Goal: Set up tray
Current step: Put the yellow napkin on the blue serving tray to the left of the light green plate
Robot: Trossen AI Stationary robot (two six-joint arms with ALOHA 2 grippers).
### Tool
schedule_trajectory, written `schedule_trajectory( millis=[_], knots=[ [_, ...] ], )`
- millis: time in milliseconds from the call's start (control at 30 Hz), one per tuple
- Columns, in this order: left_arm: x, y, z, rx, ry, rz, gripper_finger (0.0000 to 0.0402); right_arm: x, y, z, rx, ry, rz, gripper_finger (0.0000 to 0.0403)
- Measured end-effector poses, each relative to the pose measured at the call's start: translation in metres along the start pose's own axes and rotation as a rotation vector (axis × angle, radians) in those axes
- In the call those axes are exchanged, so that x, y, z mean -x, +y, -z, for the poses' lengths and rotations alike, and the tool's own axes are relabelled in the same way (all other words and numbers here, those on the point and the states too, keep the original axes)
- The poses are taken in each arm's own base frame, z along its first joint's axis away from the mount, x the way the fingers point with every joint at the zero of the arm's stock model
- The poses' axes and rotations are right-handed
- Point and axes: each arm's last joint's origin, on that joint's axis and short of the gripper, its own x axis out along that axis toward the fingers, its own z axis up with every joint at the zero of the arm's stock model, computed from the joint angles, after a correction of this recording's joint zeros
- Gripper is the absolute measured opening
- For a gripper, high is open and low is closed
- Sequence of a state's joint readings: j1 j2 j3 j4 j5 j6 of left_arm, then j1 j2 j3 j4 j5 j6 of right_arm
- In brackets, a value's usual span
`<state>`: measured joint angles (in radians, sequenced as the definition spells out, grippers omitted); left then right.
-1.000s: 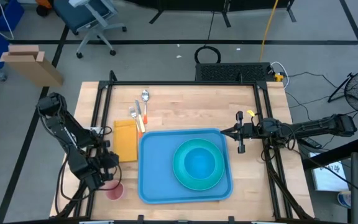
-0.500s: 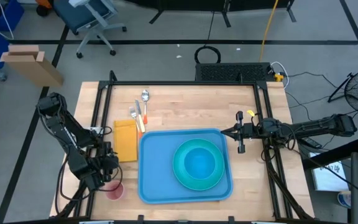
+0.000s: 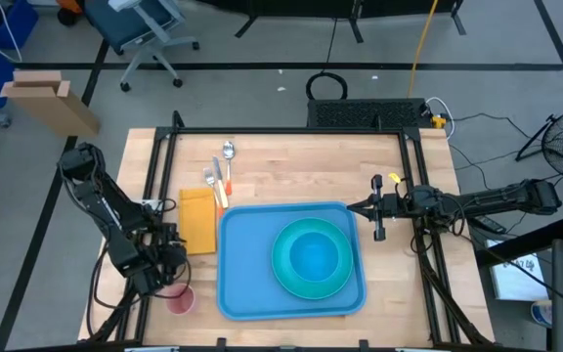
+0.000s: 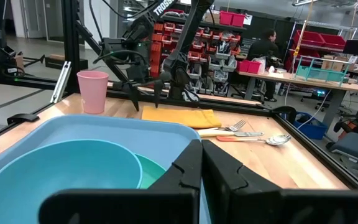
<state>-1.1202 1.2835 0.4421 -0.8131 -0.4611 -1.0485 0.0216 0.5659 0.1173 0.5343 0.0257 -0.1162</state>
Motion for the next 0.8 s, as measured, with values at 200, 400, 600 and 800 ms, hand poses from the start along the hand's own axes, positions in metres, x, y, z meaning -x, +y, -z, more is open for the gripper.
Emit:
schedule_trajectory(
  millis=[200,400,600,800],
  knots=[
    [-0.006,0.004,0.002,-0.037,-0.044,-0.048,0.0268,0.000,0.000,0.000,0.005,0.000,0.004,0.0000],
    [-0.017,0.007,0.007,-0.016,-0.094,-0.048,0.0247,0.000,0.000,0.000,0.008,0.001,0.006,0.0000],
    [-0.021,0.004,0.007,0.009,-0.134,-0.013,0.0157,0.000,0.000,0.000,0.004,0.001,0.006,0.0000],
    [-0.022,0.001,0.006,0.030,-0.126,0.032,0.0016,0.000,0.000,0.000,0.001,0.001,0.005,0.0000]
  ],
)
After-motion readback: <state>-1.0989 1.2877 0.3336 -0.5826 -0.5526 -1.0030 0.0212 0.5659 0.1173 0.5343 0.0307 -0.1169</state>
